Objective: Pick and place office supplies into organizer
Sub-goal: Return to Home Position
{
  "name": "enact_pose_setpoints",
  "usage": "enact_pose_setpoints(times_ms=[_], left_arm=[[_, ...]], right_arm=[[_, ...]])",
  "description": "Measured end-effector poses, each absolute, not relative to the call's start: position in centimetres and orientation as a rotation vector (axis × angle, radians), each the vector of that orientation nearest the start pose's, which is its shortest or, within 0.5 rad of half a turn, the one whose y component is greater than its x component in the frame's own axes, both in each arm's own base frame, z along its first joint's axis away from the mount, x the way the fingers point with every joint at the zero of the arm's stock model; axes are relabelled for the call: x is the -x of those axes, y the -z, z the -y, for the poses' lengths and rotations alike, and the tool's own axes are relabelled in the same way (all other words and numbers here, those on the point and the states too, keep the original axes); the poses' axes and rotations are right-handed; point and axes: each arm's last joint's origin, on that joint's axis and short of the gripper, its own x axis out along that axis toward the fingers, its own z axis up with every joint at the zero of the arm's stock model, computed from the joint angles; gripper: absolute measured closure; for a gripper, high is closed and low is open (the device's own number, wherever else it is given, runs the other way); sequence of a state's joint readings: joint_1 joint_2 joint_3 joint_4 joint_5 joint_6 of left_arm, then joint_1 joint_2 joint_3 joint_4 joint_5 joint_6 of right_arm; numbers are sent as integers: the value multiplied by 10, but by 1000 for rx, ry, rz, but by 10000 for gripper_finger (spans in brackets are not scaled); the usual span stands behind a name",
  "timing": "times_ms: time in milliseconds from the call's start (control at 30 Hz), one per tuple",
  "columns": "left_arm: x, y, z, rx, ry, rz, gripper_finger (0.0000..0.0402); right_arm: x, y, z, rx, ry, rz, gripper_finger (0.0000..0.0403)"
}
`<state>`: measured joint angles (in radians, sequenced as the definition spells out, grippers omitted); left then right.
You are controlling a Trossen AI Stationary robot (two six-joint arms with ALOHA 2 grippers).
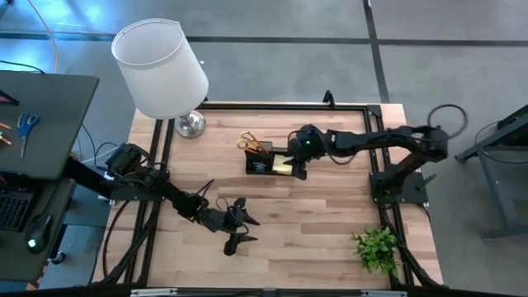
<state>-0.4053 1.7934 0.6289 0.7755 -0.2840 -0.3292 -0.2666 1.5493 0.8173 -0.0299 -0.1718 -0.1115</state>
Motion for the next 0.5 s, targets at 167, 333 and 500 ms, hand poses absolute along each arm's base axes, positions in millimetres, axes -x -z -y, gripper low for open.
enact_pose_setpoints(times_ms=[167, 333, 500], left_arm=[[-295, -138, 118, 182, 82, -329, 171], [-282, -185, 110, 154, 192, -169, 223], [-255, -216, 82, 111, 148, -73, 321]], right_arm=[[-279, -226, 58, -64, 51, -635, 274], [-257, -258, 35, -18, 111, -575, 274], [-240, -271, 13, 31, 135, -554, 274]])
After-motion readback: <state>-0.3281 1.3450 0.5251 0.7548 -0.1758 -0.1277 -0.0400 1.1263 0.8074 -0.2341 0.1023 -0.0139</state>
